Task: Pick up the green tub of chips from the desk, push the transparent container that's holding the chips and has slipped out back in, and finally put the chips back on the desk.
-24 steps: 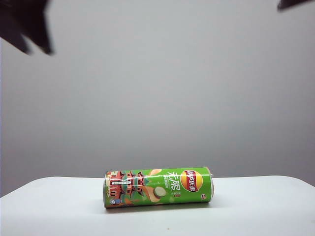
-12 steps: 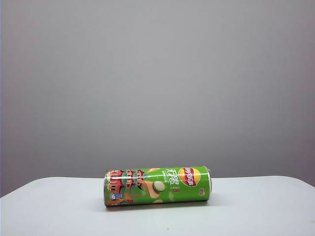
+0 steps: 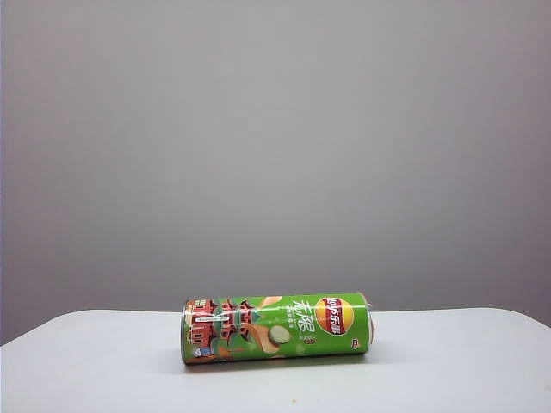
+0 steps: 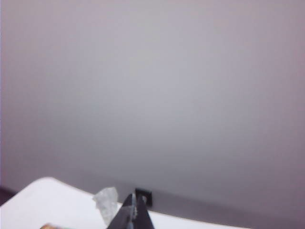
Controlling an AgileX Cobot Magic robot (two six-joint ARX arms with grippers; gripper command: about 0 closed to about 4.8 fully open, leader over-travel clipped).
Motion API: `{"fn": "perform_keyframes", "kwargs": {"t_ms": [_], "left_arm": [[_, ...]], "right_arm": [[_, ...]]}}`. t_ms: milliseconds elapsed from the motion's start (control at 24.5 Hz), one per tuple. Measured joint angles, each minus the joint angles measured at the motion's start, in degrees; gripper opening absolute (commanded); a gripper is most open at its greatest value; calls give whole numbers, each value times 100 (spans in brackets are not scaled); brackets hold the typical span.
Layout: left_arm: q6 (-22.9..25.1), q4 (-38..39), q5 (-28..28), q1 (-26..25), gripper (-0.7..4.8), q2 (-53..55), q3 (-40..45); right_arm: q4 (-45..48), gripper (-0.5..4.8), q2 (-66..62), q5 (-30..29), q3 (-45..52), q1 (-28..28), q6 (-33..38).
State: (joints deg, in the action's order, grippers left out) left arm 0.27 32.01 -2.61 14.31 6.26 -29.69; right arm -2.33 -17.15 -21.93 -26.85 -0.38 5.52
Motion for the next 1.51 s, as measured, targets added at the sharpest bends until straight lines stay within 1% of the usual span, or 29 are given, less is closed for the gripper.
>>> {"fn": "perform_keyframes", "kwargs": {"t_ms": [41,82,122,286,367,408,449,490,531,612,735,898,980,1061,1184,1224,1347,1469,1510], "left_arm": [[-157,-223,2,0,295,-201,212],[-192,-348,2,0,259,-297,310],[-232,-634,7,0,246,-516,514],[-243,-1248,4,0,240,-636,901],[-197,-1519,9,0,233,-621,1196],[-146,-1652,15,0,220,-621,1379],[-96,-1762,15,0,163,-621,1519],[13,-2059,22,2,110,-619,1836],[22,-2317,7,2,88,-619,2057],[26,-2527,0,0,79,-621,2214],[33,-2592,-24,0,75,-621,2321],[61,-2592,-271,0,14,-621,2441],[118,-2592,-293,0,10,-619,2490],[133,-2601,-295,0,-6,-621,2546],[90,-2669,-282,0,-6,-621,2752],[11,-2704,-243,0,-6,-621,2817],[-168,-2935,72,0,-6,-621,2959],[-173,-3073,109,-4,-6,-623,2957],[-85,-3095,109,-7,-6,-623,2957]], "right_arm": [[151,-9,361,229,249,0,144],[225,-9,588,424,369,0,236],[302,-9,911,745,549,0,337],[304,-9,1543,1545,1069,0,568],[160,-9,1700,1799,1248,0,603],[120,-9,1727,1904,1355,-2,605],[77,-9,1700,1982,1421,-2,603],[-7,-9,1714,2063,1611,-2,603],[-4,-9,1711,2070,1816,-2,599],[-9,-9,1711,2074,1991,-2,599],[2,-9,1711,2162,2216,-2,599],[267,-9,1714,2201,2640,-2,616],[162,-9,1700,2227,2645,-2,651],[184,-9,1718,2271,2645,-2,667],[127,-9,1711,2284,2645,-2,671],[111,-8,1711,2284,2645,-2,671],[42,-8,1711,2284,2645,-2,673],[31,-8,1709,2284,2645,-2,678],[28,-8,1709,2284,2645,-2,678]]}}
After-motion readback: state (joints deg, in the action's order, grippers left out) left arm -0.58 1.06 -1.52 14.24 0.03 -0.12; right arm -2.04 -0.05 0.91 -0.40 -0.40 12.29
